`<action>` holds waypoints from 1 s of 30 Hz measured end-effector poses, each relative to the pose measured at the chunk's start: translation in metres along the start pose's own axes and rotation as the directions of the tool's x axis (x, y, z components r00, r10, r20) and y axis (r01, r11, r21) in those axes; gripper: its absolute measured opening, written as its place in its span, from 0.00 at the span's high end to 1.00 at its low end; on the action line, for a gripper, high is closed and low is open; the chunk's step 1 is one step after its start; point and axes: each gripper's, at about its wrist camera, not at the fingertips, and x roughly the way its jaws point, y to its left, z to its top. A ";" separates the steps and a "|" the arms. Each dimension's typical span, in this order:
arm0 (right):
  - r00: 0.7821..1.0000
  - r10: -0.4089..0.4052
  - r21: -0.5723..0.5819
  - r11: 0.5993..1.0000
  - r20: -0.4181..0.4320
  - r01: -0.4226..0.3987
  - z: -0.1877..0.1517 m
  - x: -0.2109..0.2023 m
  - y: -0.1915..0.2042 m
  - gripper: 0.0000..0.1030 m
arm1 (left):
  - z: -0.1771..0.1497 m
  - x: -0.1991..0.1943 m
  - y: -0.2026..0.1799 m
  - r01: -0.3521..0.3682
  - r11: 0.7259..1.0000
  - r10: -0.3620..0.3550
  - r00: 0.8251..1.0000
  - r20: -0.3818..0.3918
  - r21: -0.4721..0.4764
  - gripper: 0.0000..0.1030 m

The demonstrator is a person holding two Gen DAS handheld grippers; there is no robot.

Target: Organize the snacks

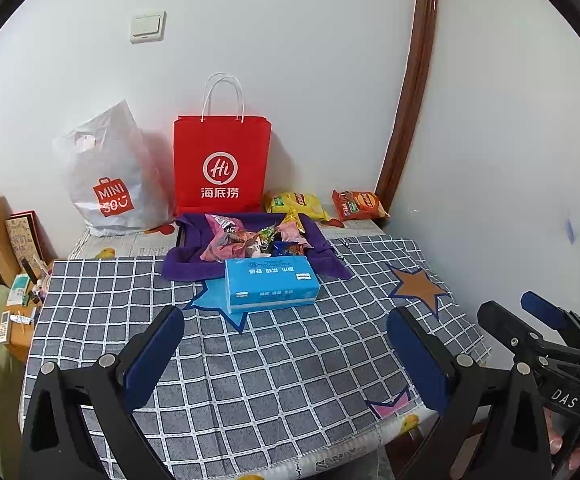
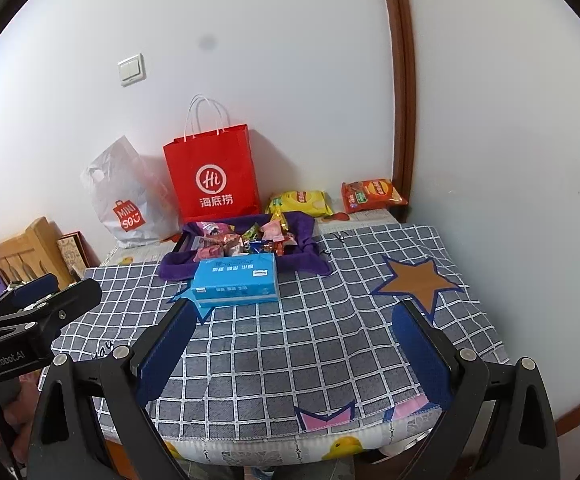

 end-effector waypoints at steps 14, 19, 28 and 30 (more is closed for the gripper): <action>1.000 -0.005 0.003 1.000 0.013 0.005 0.000 -0.006 -0.001 0.05 | 0.000 -0.002 -0.003 0.001 1.000 -0.001 1.000 -0.003 0.001 0.01; 1.000 -0.003 -0.005 1.000 0.016 0.003 0.000 -0.007 0.000 0.05 | 0.000 -0.002 -0.003 0.002 1.000 -0.002 1.000 -0.004 0.000 0.01; 1.000 0.003 -0.003 1.000 0.021 -0.002 0.001 -0.009 0.002 0.05 | 0.001 -0.003 -0.003 0.004 1.000 -0.004 1.000 -0.002 -0.002 0.01; 1.000 0.004 -0.004 1.000 0.022 -0.003 0.001 -0.009 0.001 0.05 | 0.001 -0.003 -0.003 0.004 1.000 -0.004 1.000 -0.002 0.000 0.01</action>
